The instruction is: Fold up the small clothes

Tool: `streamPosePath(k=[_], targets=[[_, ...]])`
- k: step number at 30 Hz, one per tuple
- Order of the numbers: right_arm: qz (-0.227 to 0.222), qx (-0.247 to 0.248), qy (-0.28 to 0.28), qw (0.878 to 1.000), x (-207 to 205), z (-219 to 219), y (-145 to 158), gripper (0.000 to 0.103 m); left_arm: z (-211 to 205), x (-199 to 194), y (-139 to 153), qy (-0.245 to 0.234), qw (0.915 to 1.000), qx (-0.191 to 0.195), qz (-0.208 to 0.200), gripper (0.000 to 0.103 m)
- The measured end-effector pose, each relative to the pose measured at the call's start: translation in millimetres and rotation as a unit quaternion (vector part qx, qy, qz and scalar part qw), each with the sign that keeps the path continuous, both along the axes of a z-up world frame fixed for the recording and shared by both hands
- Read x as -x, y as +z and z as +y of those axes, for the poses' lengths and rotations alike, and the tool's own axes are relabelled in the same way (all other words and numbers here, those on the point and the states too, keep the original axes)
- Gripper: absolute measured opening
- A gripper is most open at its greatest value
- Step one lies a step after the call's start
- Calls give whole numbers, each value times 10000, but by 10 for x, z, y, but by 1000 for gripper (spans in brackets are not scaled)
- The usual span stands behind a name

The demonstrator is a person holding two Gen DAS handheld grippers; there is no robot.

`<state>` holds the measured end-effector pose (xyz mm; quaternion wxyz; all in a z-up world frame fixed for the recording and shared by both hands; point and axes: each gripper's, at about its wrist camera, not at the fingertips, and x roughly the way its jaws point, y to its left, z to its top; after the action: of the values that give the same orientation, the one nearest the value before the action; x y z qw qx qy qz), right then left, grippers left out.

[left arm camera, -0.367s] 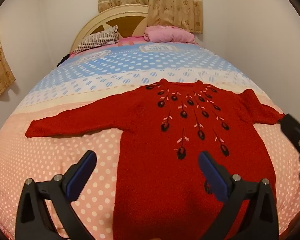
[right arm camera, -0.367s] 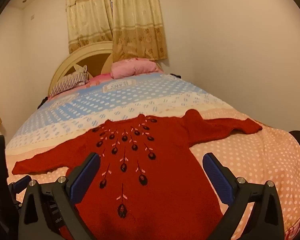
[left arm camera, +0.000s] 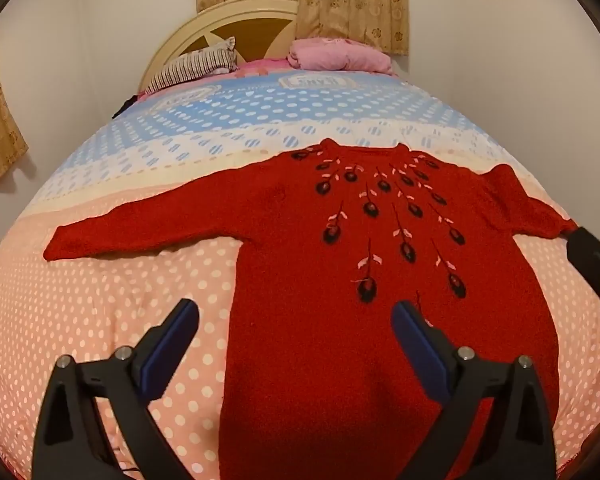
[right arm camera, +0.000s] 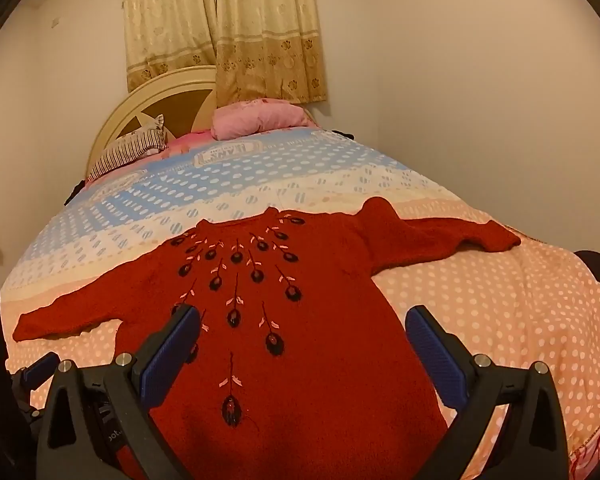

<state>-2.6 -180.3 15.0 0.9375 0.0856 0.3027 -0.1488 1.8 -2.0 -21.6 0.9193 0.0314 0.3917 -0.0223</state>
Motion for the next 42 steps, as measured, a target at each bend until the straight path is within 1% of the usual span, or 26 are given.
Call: streamPosePath(k=[5,8,15,42], targets=[[-32,-32,-63,10000,216,16,59,102,-11,9,0,-21,9999,-129,-79,99],[-28,-27,-75,10000,344,61,120,102,-2,20,5,-24,9999,-132,-107,99],[-29,-58,-69,10000,351,48,116,102,-35,44,16,-49,9998,-163,-126,99],[34,-138,-133,9998,380,-19,84,102,-32,46,-3,-61,9999,-95,-42,99]])
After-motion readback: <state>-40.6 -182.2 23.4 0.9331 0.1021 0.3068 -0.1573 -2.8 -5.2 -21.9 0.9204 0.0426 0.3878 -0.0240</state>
